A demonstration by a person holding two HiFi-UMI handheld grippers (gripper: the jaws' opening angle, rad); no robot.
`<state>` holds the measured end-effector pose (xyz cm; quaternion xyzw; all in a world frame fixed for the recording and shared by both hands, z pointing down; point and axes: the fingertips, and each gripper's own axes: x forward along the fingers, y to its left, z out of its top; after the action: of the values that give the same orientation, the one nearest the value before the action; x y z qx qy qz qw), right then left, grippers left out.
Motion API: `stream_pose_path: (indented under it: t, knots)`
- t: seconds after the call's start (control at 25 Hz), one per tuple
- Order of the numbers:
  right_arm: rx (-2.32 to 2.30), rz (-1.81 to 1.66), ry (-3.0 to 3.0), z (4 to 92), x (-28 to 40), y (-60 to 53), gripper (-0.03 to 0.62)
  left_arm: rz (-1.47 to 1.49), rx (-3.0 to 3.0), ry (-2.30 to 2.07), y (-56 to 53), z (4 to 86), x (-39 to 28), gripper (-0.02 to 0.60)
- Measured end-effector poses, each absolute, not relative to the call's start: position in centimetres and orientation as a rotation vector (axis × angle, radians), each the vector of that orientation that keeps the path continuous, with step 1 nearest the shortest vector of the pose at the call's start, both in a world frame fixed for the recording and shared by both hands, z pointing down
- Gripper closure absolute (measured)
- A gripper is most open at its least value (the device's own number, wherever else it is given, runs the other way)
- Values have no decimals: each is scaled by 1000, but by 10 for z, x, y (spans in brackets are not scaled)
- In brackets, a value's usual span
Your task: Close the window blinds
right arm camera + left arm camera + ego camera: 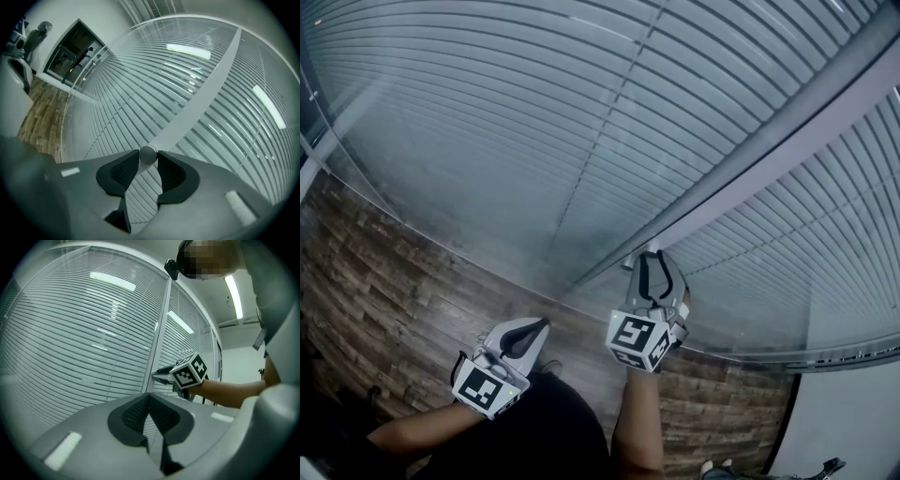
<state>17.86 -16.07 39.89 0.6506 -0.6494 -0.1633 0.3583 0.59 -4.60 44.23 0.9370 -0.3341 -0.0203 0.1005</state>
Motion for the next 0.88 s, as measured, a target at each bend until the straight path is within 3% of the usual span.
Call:
stream_pose_path:
  t: [0.16, 0.44, 0.88]
  knots:
    - [1833, -243, -1872, 397, 179, -158, 443, -58, 2758, -992, -48, 443, 6, 583]
    - [2229, 385, -2246, 407, 189, -157, 419, -39, 2760, -1000, -49, 450, 4, 583]
    - [2364, 402, -2233, 391, 193, -161, 465, -34, 2743, -1030, -55, 446, -3, 583]
